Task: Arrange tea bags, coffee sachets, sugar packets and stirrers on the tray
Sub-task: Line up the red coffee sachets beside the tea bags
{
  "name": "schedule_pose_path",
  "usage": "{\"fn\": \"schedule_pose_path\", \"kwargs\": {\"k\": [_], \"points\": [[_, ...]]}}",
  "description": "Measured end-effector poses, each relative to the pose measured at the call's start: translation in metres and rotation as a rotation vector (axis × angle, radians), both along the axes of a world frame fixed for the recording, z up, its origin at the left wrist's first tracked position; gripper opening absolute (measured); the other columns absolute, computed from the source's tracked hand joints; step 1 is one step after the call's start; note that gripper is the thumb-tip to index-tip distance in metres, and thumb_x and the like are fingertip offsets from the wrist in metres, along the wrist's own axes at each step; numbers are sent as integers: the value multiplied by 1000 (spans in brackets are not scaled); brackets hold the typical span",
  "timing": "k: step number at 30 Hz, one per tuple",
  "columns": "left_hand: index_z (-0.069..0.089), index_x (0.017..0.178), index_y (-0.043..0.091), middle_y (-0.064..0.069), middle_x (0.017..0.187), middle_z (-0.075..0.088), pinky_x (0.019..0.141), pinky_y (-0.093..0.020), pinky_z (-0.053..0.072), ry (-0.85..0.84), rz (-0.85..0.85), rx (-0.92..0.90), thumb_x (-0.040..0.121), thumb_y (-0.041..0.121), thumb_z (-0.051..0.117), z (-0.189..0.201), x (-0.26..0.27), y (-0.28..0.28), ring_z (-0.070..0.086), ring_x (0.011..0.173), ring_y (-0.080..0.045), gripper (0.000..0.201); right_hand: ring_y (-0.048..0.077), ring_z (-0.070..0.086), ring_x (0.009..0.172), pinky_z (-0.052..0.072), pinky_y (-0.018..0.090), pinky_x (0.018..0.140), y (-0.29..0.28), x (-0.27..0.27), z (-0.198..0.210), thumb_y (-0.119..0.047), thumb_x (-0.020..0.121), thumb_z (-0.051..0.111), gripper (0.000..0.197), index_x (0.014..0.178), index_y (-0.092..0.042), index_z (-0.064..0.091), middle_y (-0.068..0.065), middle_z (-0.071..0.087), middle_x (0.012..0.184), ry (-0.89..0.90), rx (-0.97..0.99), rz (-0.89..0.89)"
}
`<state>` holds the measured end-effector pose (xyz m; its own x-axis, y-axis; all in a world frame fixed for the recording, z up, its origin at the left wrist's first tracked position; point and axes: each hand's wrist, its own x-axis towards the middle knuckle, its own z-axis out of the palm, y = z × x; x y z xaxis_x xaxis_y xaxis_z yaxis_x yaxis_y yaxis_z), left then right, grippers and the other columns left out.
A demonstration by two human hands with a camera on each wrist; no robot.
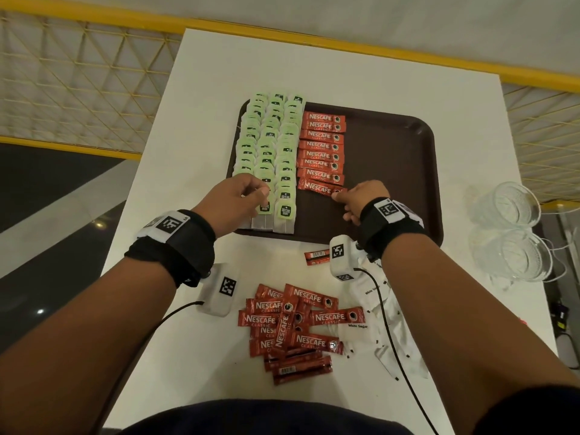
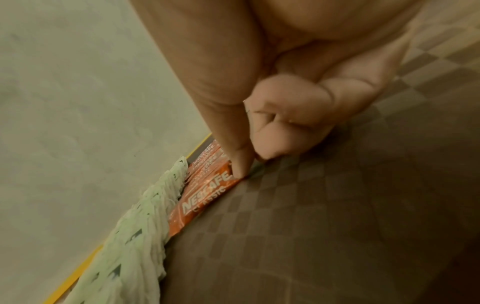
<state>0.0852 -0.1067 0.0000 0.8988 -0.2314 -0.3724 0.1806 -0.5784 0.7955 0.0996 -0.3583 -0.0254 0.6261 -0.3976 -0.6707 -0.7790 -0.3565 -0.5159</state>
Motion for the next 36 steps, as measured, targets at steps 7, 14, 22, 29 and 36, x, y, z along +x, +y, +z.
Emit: {"fn": "schedule_pose_path", "kwargs": {"k": [7, 14, 22, 29, 36], "points": [[63, 100, 19, 4, 108, 67, 73, -25, 47, 10, -9, 23, 100, 30, 51, -1, -8, 10, 64, 84, -15, 16, 23, 73, 77, 59, 42, 84, -2, 1, -1, -41, 78, 79, 42, 98, -9, 61, 7, 70, 79, -22, -34, 23], [62, 105, 17, -1, 100, 65, 67, -22, 46, 6, -145, 115, 99, 33, 53, 5, -27, 7, 61, 77, -10, 19, 19, 65, 74, 56, 32, 67, 3, -19, 21, -45, 84, 70, 34, 87, -12, 60, 7, 67, 89, -118, -133, 221], [59, 122, 21, 3, 118, 59, 85, -27, 47, 27, -724, 412, 88, 45, 67, 2, -80, -9, 57, 100, -12, 43, 13, 59, 83, 51, 30, 77, 37, -113, 50, -37, 85, 71, 23, 95, -18, 64, -5, 63, 89, -91, -188, 830], [47, 127, 20, -2, 126, 47, 94, -41, 46, -100, -842, 628, 77, 62, 69, -12, -105, -10, 45, 113, -21, 69, 19, 60, 96, 50, 30, 84, 51, -159, 26, -25, 90, 63, 19, 108, -19, 62, 1, 64, 106, 12, -472, 1046], [46, 122, 18, -4, 121, 45, 85, -40, 47, -172, -822, 745, 73, 69, 68, -12, -118, -23, 46, 109, -23, 74, 22, 62, 93, 53, 34, 84, 65, -161, 20, -18, 90, 62, 18, 107, -16, 62, 4, 64, 104, -28, -569, 981]]}}
